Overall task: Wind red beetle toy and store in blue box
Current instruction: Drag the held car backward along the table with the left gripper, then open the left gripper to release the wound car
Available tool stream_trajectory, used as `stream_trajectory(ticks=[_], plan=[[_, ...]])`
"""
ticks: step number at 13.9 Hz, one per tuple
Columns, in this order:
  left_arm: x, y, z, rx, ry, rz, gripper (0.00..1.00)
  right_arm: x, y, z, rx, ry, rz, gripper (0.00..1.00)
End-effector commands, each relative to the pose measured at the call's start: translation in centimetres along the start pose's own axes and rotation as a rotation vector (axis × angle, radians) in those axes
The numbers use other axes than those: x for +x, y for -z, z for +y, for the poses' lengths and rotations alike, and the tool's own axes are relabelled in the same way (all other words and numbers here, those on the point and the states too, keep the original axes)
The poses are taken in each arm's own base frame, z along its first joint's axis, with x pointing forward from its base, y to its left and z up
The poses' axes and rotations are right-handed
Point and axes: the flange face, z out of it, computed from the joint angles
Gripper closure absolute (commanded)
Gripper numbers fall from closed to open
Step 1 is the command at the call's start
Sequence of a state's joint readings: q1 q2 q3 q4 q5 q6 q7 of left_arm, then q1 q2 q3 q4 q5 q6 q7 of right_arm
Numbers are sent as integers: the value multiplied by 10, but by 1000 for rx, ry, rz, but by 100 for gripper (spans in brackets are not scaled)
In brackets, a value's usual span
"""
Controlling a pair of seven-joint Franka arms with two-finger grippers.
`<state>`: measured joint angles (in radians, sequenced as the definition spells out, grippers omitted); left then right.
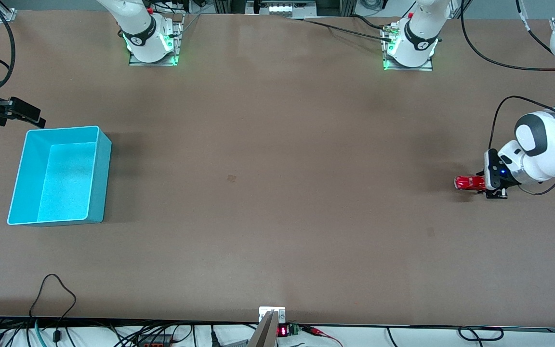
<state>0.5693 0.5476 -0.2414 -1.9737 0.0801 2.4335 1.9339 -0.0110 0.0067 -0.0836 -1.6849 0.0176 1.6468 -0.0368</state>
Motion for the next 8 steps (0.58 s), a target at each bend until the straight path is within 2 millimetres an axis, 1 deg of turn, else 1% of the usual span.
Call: stream_trajectory(ticks=[1,2,3,4,5,7,8], plan=[[0,21,-13,16,-22,2,0,-2,3,1,-2,-13,0,0],[1,28,-15,0,-5,5,0,-2,3,1,-2,-13,2,0],[2,42,-19,-13,19,4,0,-2,3,1,-2,-13,0,0],[6,52,-21,-35,47,8,0,-2,3,1,-2,-13,0,0],[14,66,-25,-56,80,11,0,-3,3,2,-3,-11,-1,0],[17,85,-23,-97,189,8,0,-3,2,3,-3,-14,-3,0],[22,96,-24,-111,230,2,0,-3,2,4,-3,-15,-3,0]])
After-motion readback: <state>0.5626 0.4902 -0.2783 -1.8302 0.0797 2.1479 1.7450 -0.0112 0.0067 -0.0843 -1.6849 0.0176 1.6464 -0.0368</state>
